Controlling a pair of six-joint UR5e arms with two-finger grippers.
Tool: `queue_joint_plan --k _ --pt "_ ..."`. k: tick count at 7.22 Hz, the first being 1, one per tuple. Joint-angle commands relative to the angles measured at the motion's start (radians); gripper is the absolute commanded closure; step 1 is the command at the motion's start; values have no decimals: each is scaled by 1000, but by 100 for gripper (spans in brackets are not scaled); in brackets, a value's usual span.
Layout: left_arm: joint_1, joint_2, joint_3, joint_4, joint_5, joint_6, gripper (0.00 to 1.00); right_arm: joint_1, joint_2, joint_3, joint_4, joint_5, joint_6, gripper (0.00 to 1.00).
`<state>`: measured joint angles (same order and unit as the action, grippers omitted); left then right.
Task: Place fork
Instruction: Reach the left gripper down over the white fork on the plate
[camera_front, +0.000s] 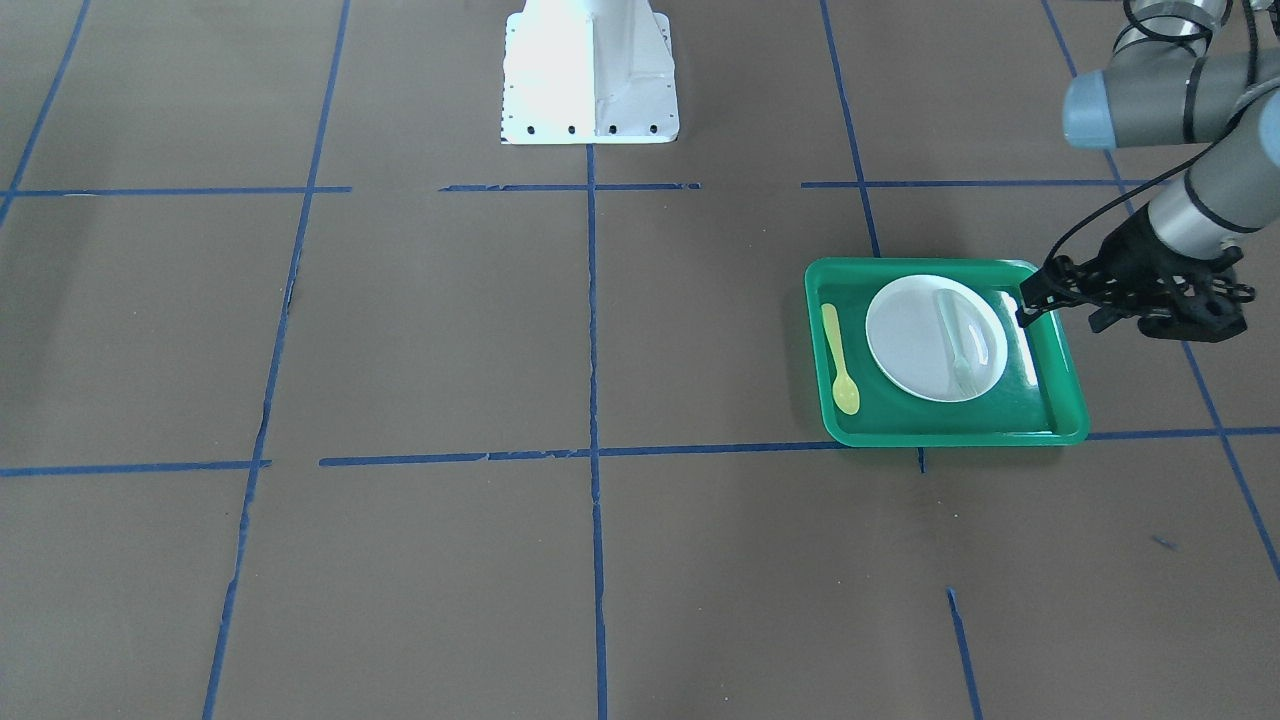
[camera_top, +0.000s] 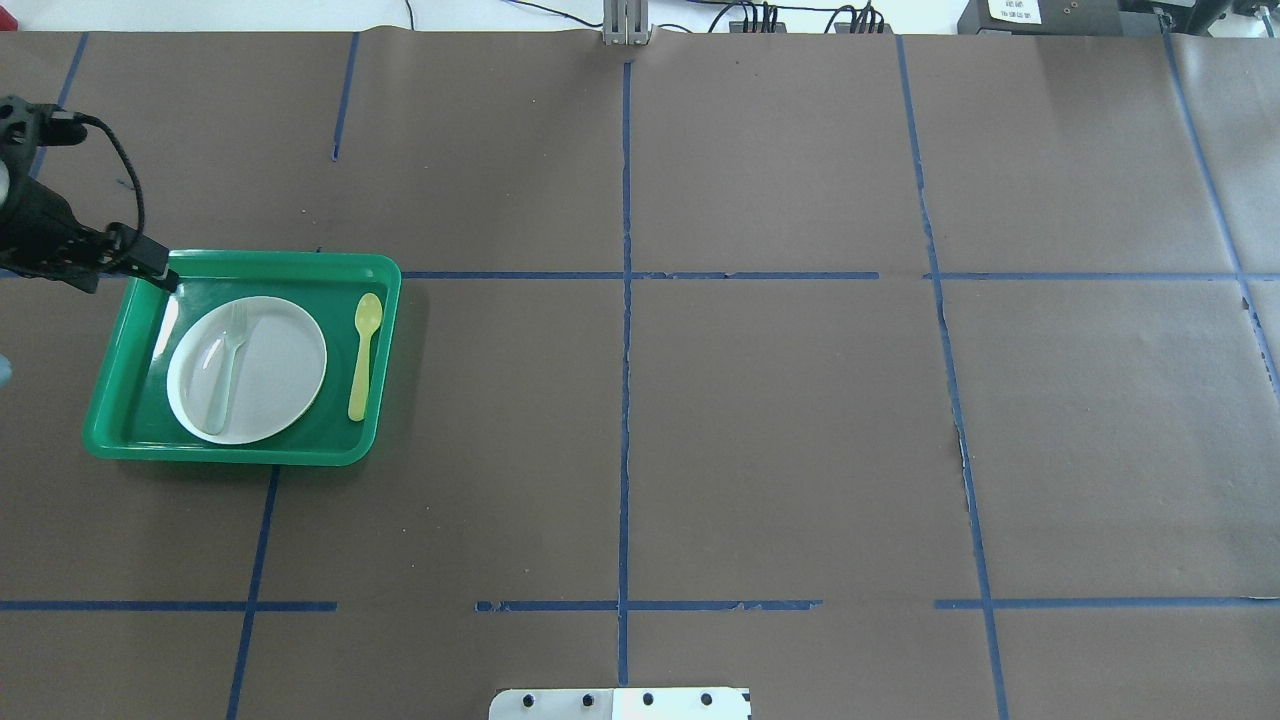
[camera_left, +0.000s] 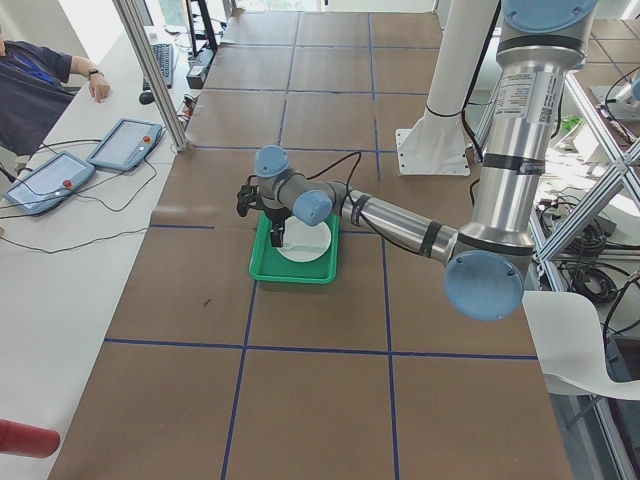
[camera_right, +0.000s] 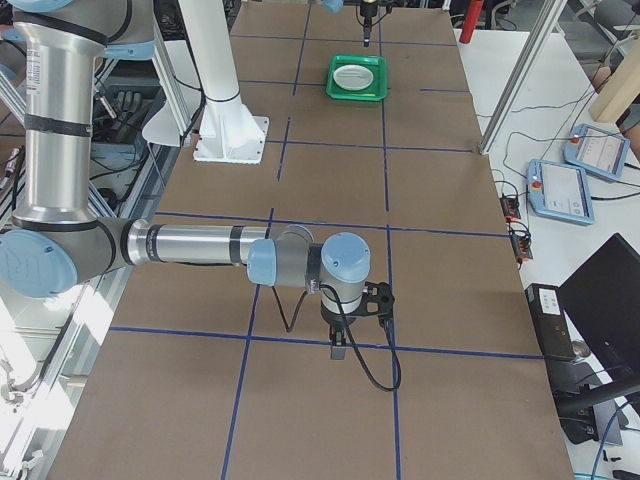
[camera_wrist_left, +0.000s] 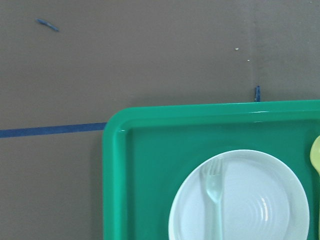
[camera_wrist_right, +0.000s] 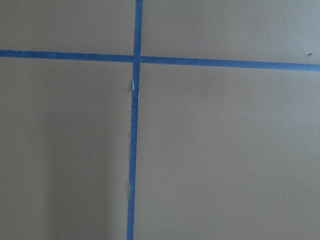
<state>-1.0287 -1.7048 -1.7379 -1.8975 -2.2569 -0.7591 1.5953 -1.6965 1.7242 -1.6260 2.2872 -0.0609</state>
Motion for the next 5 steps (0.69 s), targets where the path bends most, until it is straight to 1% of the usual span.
queue_joint_plan --k 1,2,3,4,5 --pt "137 -6 88 -151 121 -121 0 0 0 0 0 0 1 0" --pt "159 -6 128 -213 129 -158 0 0 0 0 0 0 1 0" --pt "186 -6 161 -235 131 -164 0 0 0 0 0 0 0 0" --pt "200 -7 170 -235 135 -164 1 0 0 0 0 0 1 0" --pt "202 -7 169 -235 135 -164 8 0 0 0 0 0 0 0"
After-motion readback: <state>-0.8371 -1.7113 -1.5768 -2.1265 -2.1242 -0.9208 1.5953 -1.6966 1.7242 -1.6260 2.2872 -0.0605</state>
